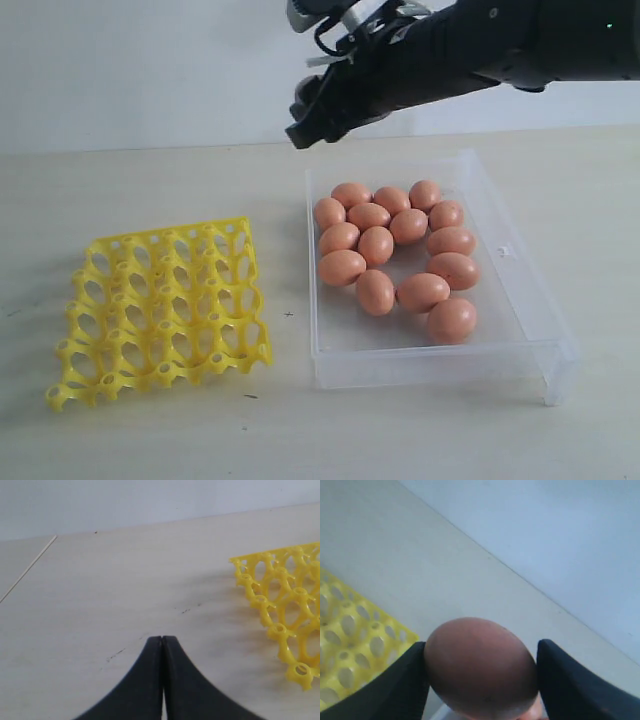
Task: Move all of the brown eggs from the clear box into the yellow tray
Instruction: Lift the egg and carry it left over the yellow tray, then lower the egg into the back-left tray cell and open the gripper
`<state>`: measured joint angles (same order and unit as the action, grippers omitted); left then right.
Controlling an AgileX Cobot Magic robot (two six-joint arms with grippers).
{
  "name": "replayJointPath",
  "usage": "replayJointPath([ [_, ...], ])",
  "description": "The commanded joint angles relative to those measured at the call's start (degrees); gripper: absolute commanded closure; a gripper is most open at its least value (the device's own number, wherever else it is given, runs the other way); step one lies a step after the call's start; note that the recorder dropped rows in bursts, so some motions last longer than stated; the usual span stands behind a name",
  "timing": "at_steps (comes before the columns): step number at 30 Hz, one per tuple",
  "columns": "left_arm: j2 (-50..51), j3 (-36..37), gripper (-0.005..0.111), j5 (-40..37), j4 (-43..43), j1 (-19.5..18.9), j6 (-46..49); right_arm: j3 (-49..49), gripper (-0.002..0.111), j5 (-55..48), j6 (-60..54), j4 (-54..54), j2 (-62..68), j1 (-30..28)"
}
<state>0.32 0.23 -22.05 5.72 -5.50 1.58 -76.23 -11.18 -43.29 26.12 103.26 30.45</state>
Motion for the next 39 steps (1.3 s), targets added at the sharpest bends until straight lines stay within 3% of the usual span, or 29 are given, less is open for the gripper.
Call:
replayJointPath([
  [1, -0.3, -0.2, 0.107, 0.5, -0.1, 0.4, -0.3, -0.2, 0.108, 5.1, -0.1, 5.7, -0.2, 4.2],
  [10, -0.3, -0.2, 0.107, 0.5, -0.1, 0.4, -0.3, -4.2, 0.108, 5.5, -0.7, 16.3, 3.0, 9.9],
  [15, -0.3, -0.2, 0.107, 0.5, -0.1, 0.4, -0.3, -6.3, 0.108, 4.6, -14.8, 25.1, 4.7, 12.9],
  [19, -0.3, -0.2, 0.107, 0.5, -0.1, 0.4, -0.3, -9.1, 0.108, 5.4, -3.6, 19.3, 6.8, 13.8],
  [21, -0.3, -0.2, 0.107, 0.5, -0.1, 0.4, -0.3, -10.5, 0.108, 7.2, 9.0, 10.3, 7.7, 13.8],
  [22, -0.3, -0.2, 0.107, 0.5, -0.1, 0.4, -0.3, -10.8, 0.108, 10.0, 22.5, 1.6, 8.3, 14.1],
  [25, -0.3, -0.2, 0.107, 0.5, -0.1, 0.4, -0.3, -11.0, 0.108, 16.3, 46.8, -15.7, 10.4, 14.2],
  [29, -0.3, -0.2, 0.107, 0.5, -0.1, 0.4, -0.3, -11.0, 0.108, 31.7, 88.1, -53.0, 16.3, 14.2],
  [31, -0.3, -0.2, 0.107, 0.5, -0.1, 0.4, -0.3, -11.0, 0.108, 39.2, 98.1, -64.1, 19.4, 14.1],
  [33, -0.3, -0.2, 0.107, 0.5, -0.1, 0.4, -0.3, -11.0, 0.108, 42.5, 99.8, -69.3, 21.9, 13.6],
  [39, -0.3, -0.2, 0.107, 0.5, -0.1, 0.4, -0.3, -15.0, 0.108, 45.5, 111.3, -86.7, 27.3, 12.2],
])
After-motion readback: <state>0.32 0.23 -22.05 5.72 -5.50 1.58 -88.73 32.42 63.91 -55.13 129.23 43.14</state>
